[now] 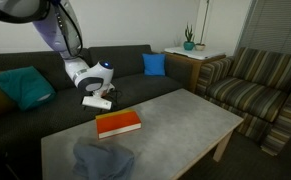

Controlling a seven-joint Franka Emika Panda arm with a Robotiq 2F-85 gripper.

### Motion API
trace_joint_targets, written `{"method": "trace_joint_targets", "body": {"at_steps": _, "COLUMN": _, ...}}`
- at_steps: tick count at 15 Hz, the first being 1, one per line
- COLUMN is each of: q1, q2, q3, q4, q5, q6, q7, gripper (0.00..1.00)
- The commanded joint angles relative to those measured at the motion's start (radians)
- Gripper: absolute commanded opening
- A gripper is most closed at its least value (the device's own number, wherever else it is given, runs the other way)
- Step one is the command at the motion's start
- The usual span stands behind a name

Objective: Move the book to the right slightly

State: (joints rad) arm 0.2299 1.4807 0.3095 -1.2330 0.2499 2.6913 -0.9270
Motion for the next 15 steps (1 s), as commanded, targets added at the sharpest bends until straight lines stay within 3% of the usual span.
{"method": "trace_joint_targets", "body": {"at_steps": 1, "q1": 0.091, "q2": 0.0, "q3": -0.119, "q4": 0.041, "q5": 0.052, "q6": -0.036, "q7": 0.064, "gripper": 1.0}}
{"method": "trace_joint_targets", "body": {"at_steps": 4, "q1": 0.122, "q2": -0.001, "q3": -0.16, "q4": 0.047, "q5": 0.076, "q6": -0.044, "q7": 0.071, "gripper": 1.0}}
{"method": "trace_joint_targets", "body": {"at_steps": 11, "q1": 0.119, "q2": -0.006, "q3": -0.128, "q4": 0.102, "q5": 0.13, "q6": 0.007, "q7": 0.034, "gripper": 1.0}}
{"method": "trace_joint_targets", "body": {"at_steps": 15, "q1": 0.092, "q2": -0.007, "q3": -0.083, "q4": 0.08, "q5": 0.243, "q6": 0.013, "q7": -0.058, "gripper": 1.0}}
